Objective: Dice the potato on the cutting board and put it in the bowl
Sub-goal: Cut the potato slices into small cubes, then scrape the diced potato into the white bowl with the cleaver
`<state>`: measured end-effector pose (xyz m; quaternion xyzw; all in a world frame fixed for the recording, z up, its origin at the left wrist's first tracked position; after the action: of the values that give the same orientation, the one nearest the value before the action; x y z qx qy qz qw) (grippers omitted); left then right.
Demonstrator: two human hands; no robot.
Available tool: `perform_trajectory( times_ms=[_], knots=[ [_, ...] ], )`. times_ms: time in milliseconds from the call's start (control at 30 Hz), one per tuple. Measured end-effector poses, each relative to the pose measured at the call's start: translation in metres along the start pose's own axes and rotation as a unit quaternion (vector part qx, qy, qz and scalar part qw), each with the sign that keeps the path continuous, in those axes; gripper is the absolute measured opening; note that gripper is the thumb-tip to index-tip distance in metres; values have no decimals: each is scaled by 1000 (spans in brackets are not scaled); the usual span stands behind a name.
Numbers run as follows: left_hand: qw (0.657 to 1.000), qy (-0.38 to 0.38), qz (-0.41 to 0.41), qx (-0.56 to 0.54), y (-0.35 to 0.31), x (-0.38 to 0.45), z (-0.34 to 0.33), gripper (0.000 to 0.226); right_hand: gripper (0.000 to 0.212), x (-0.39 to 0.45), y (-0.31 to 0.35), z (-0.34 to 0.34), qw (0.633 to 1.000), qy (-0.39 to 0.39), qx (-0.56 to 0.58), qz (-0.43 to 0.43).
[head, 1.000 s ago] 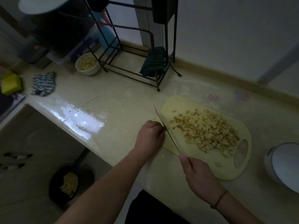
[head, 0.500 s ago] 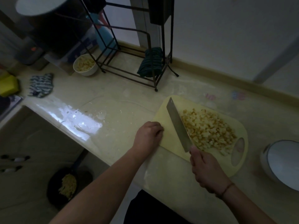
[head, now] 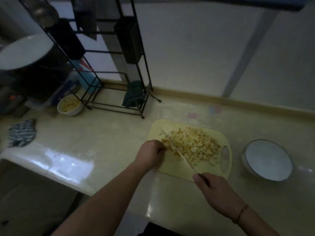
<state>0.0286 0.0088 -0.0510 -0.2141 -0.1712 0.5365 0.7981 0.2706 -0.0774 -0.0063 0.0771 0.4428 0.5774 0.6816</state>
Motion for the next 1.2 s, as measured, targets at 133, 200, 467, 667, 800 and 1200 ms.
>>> perform_trajectory(
  times_ms=[133,200,467,667,800,1200],
  knots=[
    [984,-138,99,-52,7,-8,25,28,51,-9,-8,5,993,-40,-111,2],
    [957,-260,112,-62,5,-16,40,32,45,-13,-5,10,983,-70,-172,9],
    [957,-39,-286,33,-68,-27,31,8,51,-25,4,33,925,-109,-354,78],
    [975,-19,-207,80,-98,-27,1,25,51,-42,-6,48,904,-115,-395,116],
    [987,4,-101,126,-105,-25,-6,54,52,-46,-13,53,901,-128,-396,125],
    [970,-191,-105,105,-107,-9,11,57,24,-31,-60,61,985,-50,165,-31]
  ],
)
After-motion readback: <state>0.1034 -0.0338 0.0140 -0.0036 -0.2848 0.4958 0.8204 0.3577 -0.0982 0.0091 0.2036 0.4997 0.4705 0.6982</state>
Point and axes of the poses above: each hand's wrist, its own x-axis towards the middle knuckle, its own z-axis out of the back of the hand, y = z × x, the point moved 1 cm from there along x, towards the middle knuckle, and after that the axes turned 15 degrees about -z, right-handed, at the moved point
